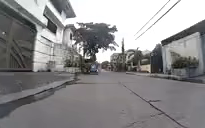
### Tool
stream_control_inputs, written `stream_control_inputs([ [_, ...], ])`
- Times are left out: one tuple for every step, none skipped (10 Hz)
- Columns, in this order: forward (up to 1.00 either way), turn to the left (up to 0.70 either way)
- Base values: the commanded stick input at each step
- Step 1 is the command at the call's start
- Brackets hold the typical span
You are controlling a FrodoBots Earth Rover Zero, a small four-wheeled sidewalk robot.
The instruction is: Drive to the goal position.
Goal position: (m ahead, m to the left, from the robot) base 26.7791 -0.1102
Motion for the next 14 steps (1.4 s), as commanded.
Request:
stream_control_inputs([
  [1.0,0.0],
  [1.0,0.0],
  [1.0,0.0],
  [1.0,0.0],
  [1.0,0.0],
  [1.0,0.0],
  [1.0,0.06],
  [1.0,0.21],
  [1.0,0.13],
  [1.0,0.01],
  [1.0,0.0],
  [1.0,0.0],
  [1.0,0.0],
  [1.0,0.0],
])
